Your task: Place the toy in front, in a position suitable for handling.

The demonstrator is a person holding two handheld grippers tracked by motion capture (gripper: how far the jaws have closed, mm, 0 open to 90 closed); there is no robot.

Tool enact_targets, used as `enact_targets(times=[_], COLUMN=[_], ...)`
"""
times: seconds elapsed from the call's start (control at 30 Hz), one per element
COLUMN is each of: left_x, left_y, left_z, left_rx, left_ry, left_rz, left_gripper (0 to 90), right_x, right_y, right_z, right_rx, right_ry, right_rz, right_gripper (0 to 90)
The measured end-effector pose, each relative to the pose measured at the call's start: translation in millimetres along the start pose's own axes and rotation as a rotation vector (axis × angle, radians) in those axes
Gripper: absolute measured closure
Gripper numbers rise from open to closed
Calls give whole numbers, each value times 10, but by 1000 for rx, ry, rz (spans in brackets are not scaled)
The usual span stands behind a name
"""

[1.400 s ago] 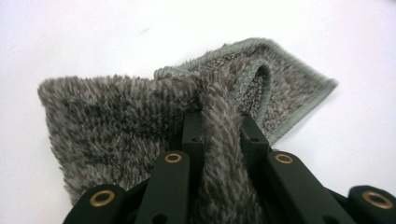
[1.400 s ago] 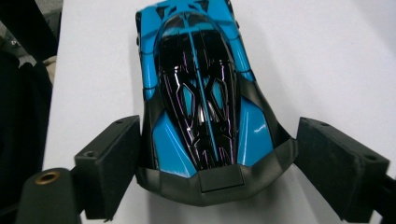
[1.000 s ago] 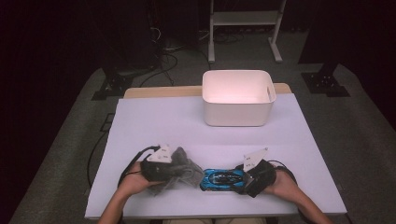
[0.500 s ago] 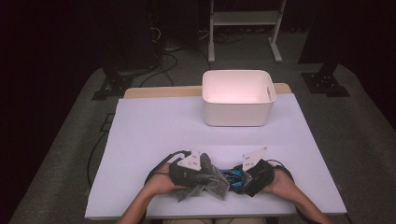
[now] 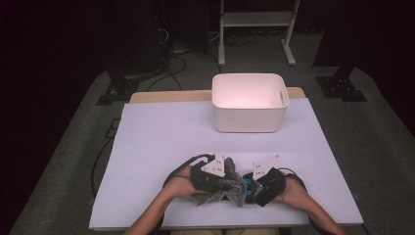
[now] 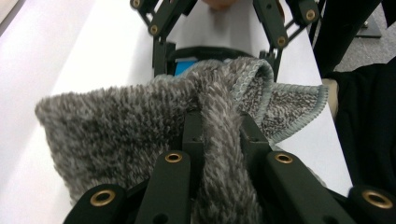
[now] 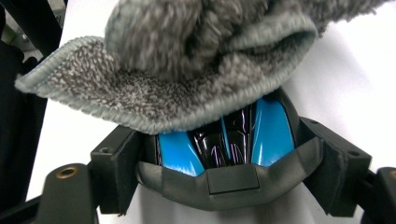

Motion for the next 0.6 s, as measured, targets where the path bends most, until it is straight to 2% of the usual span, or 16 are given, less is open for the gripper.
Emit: enact_targets(times=[0.2, 0.43, 0.5, 0.6], left_x=[333, 579, 613, 622], left_y=[-203, -355, -344, -312], left_z=[50, 135, 148, 142], left_rx=[-35, -65, -80, -74], left_ry=[-69, -96, -98, -103], left_rz=[-7, -48, -21, 0], left_gripper=[772, 769, 769, 769], right_x=[2, 9, 12, 3], right_y=[1, 0, 1, 1], right_z=[-10, -8, -6, 0], right_rx=[4, 3, 1, -12], right_ry=[-1, -3, 6, 53], right_rz=[1, 5, 9, 13], right_gripper=[214, 213, 209, 180])
Point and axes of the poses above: each handheld gripper's, and its own axes: y roughly forward along the jaws, x roughly out of its underside, z roughly to its right, the point moved 2 cm from there along y, roughly forward along the jaws, and after that the axes turned 6 degrees about x, right-handed, at the moved point
